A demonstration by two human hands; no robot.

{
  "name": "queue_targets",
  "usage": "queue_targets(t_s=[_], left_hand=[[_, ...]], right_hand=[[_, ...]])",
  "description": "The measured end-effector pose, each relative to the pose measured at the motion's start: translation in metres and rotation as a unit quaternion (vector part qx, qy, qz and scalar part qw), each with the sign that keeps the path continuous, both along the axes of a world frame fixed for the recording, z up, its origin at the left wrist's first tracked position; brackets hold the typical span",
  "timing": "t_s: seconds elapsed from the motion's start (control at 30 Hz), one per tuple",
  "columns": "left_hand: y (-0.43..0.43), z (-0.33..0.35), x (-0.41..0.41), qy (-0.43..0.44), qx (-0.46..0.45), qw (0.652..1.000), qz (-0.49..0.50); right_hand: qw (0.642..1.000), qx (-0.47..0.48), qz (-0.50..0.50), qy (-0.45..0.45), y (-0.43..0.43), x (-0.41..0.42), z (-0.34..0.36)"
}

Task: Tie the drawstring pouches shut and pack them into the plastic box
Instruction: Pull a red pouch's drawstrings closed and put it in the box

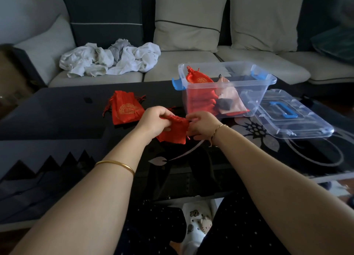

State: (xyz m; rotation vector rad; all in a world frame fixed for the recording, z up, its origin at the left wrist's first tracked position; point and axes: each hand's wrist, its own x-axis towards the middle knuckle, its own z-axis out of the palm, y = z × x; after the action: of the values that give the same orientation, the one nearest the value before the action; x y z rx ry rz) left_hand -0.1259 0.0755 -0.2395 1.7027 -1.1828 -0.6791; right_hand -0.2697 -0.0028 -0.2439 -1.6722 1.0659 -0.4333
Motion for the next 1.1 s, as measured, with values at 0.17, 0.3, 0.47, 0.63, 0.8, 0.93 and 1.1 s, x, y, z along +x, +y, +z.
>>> queue_targets(t_s=[0.17,0.3,0.47,0.63,0.8,0.93,1.1], left_hand=[[0.000,0.000,0.002,0.035,0.005,0.999,0.030],[0.003,0.002,0.006,0.011,0.009,0.998,0.055],[0.008,0.008,0.010,-0.219,0.022,0.974,0.051],[0.011,0.016,0.017,-0.302,0.032,0.950,0.071],[0.015,0.015,0.025,-0.281,0.037,0.955,0.085],[0.017,0.013,0.032,-0.224,0.028,0.968,0.108],[0.018,0.010,0.041,-0.181,0.020,0.969,0.168]], right_hand=[[0.997,0.017,0.031,0.074,0.004,0.000,-0.008],[0.997,0.007,-0.003,0.073,-0.005,-0.002,-0.010],[0.989,-0.105,-0.083,0.069,-0.018,-0.011,-0.007],[0.957,-0.247,-0.118,0.092,-0.022,-0.015,0.004],[0.935,-0.302,-0.135,0.125,-0.022,-0.020,0.009],[0.929,-0.305,-0.171,0.123,-0.023,-0.022,0.008],[0.909,-0.318,-0.205,0.172,-0.029,-0.025,0.007]])
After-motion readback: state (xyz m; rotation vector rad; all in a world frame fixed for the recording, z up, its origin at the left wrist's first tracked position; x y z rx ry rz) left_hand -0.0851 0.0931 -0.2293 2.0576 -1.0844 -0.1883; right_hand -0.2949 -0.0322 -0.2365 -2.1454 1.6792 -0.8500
